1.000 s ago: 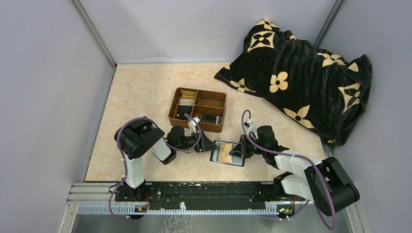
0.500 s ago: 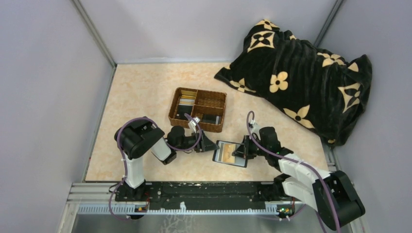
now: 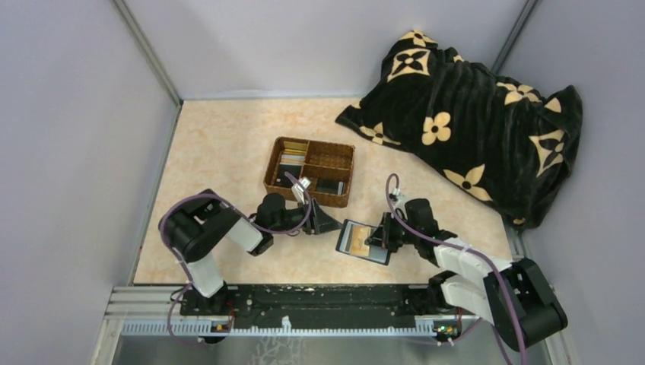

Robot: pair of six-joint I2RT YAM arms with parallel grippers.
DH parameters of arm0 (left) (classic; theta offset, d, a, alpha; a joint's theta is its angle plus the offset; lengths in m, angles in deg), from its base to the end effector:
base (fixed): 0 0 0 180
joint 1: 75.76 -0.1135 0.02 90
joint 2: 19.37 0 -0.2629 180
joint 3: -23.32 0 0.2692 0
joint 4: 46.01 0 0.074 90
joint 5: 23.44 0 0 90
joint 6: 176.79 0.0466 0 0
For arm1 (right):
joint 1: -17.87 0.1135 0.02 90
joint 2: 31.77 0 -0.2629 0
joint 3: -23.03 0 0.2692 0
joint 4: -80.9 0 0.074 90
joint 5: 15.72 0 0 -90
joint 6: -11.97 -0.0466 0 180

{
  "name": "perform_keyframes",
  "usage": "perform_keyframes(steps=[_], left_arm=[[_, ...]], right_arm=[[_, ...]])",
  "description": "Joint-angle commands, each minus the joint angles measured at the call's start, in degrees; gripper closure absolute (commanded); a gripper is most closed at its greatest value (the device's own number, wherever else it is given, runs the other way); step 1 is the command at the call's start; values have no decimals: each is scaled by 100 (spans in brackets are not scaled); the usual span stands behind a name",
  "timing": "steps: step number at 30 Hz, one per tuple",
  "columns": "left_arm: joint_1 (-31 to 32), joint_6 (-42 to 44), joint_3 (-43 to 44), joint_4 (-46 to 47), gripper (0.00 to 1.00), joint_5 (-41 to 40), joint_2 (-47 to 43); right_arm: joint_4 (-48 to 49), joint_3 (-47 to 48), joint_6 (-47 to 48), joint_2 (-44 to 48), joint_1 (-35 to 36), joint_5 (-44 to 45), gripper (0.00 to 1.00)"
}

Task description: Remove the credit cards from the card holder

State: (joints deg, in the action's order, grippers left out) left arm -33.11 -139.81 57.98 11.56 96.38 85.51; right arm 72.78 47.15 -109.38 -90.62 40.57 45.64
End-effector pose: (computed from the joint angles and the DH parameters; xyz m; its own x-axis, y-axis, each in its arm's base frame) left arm 0.1978 -0.2137 0.0892 -0.8515 -0.1579 -0.4999 0.4396 0.3046 -0.8450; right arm 0.1662 0.0937 0.1070 -0.8807 0.1266 -0.4565 -0.2397 0.7122 0.6598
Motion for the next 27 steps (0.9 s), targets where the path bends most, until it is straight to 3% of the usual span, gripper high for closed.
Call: perform_keyframes(steps=[1, 4, 16, 23, 27], left_arm=[[63, 628, 241, -831, 35, -124, -761], [83, 807, 452, -1096, 34, -26, -861], [214, 584, 727, -601, 34, 372, -126], [285, -65, 728, 440, 34, 684, 588], [313, -66, 828, 431, 34, 729, 742]], right_arm=[[415, 132, 134, -438, -41, -72, 100], [648, 192, 160, -672, -39, -320, 100], [1073, 345, 135, -1097, -29, -608, 100], [1318, 331, 59, -1286, -29, -709, 100], [1268, 317, 55, -1266, -29, -680, 100]])
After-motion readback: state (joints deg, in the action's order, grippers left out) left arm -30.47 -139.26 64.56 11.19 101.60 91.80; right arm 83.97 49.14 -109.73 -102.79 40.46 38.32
